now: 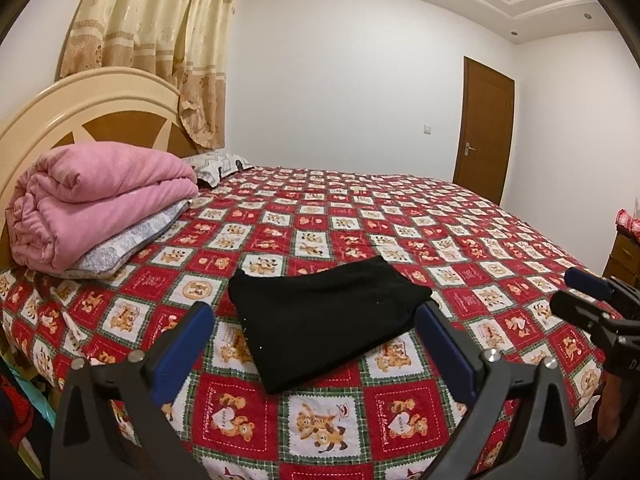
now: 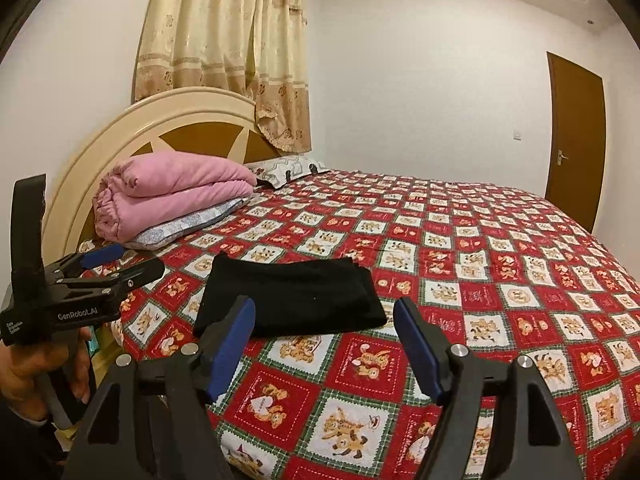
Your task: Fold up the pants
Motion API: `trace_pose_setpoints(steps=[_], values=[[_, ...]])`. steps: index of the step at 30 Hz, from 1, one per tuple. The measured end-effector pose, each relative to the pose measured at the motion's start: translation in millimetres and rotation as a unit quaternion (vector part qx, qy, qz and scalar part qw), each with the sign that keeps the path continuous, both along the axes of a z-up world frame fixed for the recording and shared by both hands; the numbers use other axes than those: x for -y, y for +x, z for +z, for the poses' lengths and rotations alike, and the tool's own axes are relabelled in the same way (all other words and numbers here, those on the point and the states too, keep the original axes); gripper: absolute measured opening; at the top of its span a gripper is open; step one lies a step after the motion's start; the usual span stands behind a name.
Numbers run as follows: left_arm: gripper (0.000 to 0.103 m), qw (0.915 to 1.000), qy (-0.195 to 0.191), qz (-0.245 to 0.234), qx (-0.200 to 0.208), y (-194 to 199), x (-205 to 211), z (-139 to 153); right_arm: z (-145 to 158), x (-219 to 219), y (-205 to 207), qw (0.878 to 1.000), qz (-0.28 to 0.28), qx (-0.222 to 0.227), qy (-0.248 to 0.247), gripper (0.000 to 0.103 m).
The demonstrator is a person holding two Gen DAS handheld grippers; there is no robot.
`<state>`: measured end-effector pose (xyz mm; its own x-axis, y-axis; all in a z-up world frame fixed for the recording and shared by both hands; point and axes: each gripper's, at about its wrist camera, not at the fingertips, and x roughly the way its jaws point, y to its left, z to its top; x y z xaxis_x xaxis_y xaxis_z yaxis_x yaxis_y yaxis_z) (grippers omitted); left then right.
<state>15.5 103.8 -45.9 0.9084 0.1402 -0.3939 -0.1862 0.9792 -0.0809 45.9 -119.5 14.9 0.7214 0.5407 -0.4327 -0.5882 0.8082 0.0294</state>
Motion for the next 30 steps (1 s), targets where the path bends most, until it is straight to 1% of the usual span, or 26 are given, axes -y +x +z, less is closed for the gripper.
trace_pose_setpoints(steps=[6, 8, 12, 16, 19, 22, 26, 30], values=[[0.103, 1.0, 0.008, 0.001, 0.001, 0, 4, 4, 9, 7, -3, 1.0, -0.013, 0.02, 0.004, 0.073], [0.103, 0.9999, 0.011, -0.003, 0.0, 0, 6, 5, 11, 8, -3, 1.0, -0.018, 0.023, 0.005, 0.073], [0.103, 0.9997, 0.021, 0.005, 0.01, -3, 8, 10, 15, 13, -2, 0.999, -0.024, 0.023, 0.01, 0.073], [0.103, 0.9998, 0.016, 0.005, 0.013, -4, 8, 14, 19, 16, -4, 0.999, -0.028, 0.03, 0.017, 0.073], [0.103, 0.9996, 0.022, 0.018, 0.008, -2, 8, 13, 22, 17, -6, 0.999, -0.03, 0.038, 0.02, 0.073], [0.103, 0.9996, 0.013, 0.024, -0.003, 2, 5, 10, 23, 17, -6, 0.999, -0.03, 0.038, 0.02, 0.073], [0.103, 0.9999, 0.002, 0.011, -0.008, 2, 4, 4, 20, 15, -5, 0.999, -0.027, 0.035, 0.016, 0.073], [0.103, 0.9999, 0.013, 0.009, -0.003, -1, 7, 4, 19, 13, -6, 0.999, -0.026, 0.034, 0.014, 0.073]])
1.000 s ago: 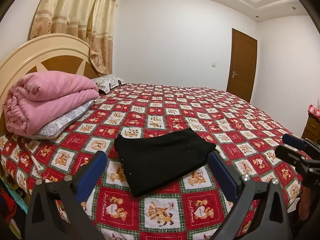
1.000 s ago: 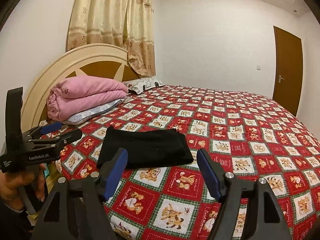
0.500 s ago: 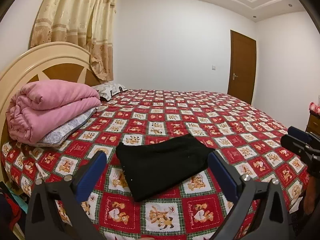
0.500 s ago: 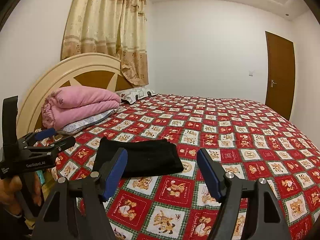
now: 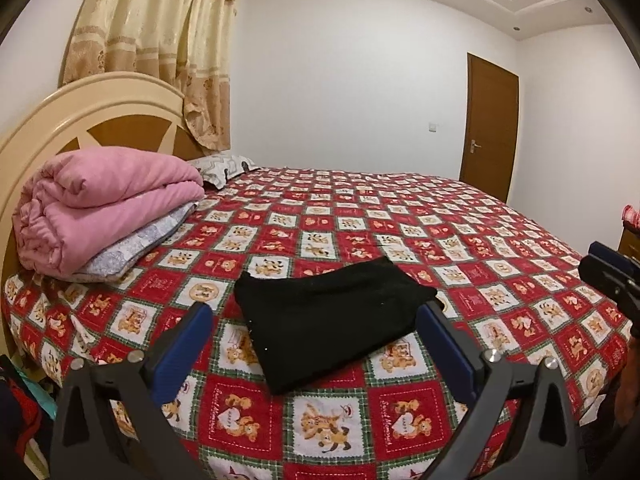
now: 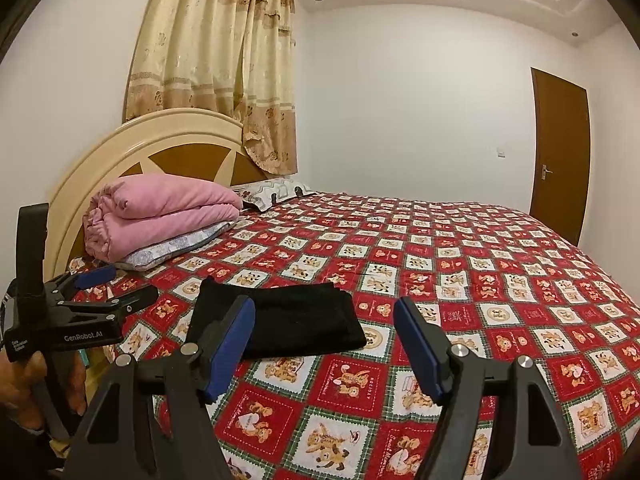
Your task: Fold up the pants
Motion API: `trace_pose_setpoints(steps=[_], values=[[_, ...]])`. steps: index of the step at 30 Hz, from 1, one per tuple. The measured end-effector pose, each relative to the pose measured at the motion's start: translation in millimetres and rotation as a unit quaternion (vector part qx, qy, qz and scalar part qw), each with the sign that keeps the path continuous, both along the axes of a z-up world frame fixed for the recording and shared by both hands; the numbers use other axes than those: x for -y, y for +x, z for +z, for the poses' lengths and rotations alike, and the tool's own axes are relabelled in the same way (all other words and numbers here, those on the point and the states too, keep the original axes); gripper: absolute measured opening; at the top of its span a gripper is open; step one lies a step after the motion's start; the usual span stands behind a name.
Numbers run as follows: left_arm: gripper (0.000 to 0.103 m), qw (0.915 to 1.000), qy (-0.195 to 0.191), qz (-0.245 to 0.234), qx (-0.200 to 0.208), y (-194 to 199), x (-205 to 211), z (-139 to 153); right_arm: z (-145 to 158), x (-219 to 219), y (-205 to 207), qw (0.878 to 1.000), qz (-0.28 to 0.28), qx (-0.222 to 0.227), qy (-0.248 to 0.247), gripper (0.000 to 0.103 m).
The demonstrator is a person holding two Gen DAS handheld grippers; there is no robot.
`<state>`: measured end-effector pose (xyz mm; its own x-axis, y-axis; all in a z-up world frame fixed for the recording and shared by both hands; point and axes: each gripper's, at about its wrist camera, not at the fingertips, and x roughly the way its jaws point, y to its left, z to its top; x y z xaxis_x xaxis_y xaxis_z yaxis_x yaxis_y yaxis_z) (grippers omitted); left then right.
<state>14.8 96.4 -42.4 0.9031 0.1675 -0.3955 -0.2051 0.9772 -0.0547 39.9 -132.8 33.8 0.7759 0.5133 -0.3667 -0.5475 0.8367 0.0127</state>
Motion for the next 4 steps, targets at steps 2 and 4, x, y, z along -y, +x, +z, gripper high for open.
trace_pose_setpoints(steps=[2, 4], values=[[0.103, 1.0, 0.003, 0.0, 0.002, -0.2, 1.6, 0.5, -0.4, -0.2, 0.1, 1.0, 0.001, -0.001, 0.0, 0.073], [0.103, 1.0, 0.003, -0.001, 0.003, 0.1, 2.0, 0.7, -0.8, -0.2, 0.5, 1.0, 0.001, -0.003, 0.0, 0.073]])
